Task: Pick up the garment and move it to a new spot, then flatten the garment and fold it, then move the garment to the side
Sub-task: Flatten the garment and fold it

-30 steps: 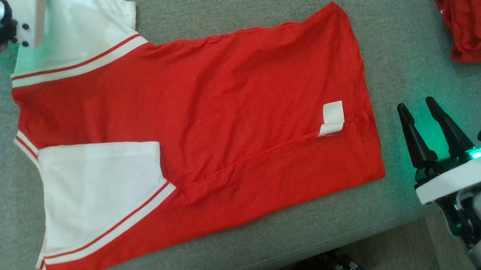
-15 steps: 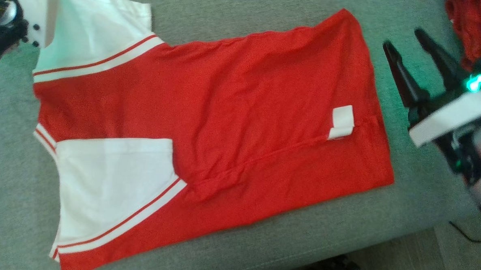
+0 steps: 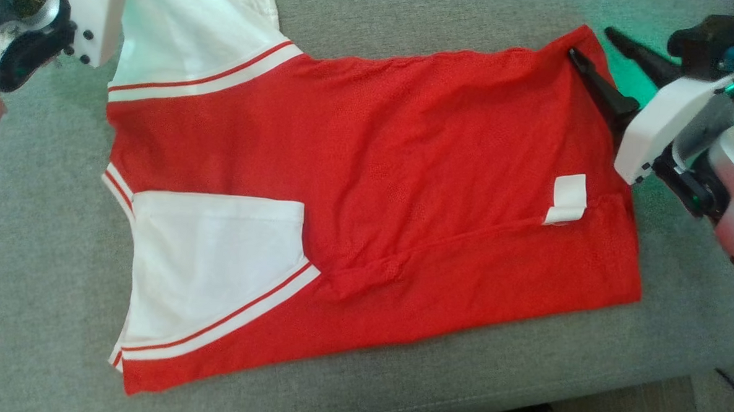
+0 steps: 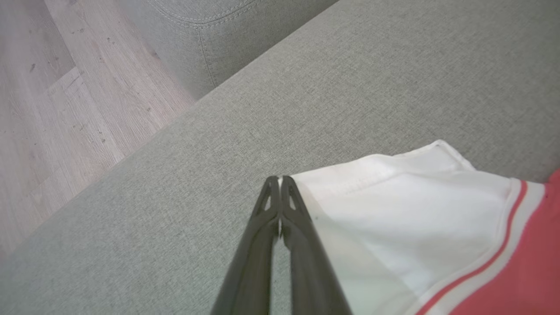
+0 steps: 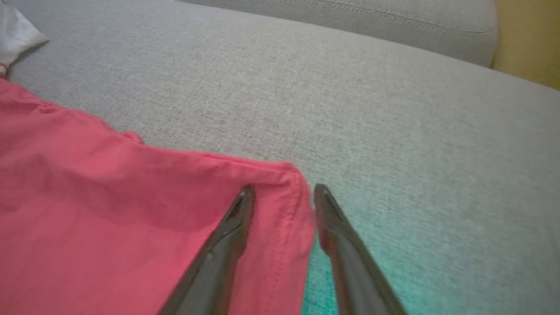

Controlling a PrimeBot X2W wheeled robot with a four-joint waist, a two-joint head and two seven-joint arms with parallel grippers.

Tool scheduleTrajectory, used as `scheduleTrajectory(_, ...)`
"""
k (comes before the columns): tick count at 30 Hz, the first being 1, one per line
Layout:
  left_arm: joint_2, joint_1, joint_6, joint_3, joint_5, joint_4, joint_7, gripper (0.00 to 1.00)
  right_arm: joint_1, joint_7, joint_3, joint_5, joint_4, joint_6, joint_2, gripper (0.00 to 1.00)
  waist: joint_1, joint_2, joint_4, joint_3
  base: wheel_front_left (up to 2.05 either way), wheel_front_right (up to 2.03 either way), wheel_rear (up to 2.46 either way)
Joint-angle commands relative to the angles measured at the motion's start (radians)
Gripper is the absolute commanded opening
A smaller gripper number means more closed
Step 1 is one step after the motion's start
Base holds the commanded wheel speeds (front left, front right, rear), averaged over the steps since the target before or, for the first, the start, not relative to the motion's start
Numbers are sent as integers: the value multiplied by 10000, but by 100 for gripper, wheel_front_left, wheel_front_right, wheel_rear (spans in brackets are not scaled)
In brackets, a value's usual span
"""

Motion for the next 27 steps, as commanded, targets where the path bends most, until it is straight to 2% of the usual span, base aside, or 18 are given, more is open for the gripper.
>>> scheduleTrajectory(1,375,-653,-44,377,-39,-243,-84,0,-38,41,179,232,-34,67,-159,47,0,0,53,12,0,0,0)
scheduleTrajectory(2,393,-676,-47,354,-62,-263,-164,0,-243,66,519,475,79,67,-186,21,0,0,105,24,0,0,0)
scheduleTrajectory(3,403,-681,-48,333,-72,-265,-195,0,-331,64,682,589,129,67,-211,0,0,0,130,26,0,0,0)
scheduleTrajectory(10,502,-755,-54,276,91,-303,-1075,0,-928,-565,1487,1059,445,67,-472,0,0,0,217,-34,0,0,0)
scheduleTrajectory(17,395,-1105,-57,453,343,-63,-2565,0,-1390,-1629,1589,1488,893,67,-757,0,0,0,385,-314,0,0,0)
scheduleTrajectory(22,279,-987,-57,476,159,-146,-3216,0,-1278,-1995,1672,1526,1017,67,-974,0,0,0,596,-675,0,0,0)
scheduleTrajectory(27,538,-154,-54,151,124,-799,-3631,0,-616,-2182,1780,1570,892,67,-1337,0,0,0,918,-1130,0,0,0)
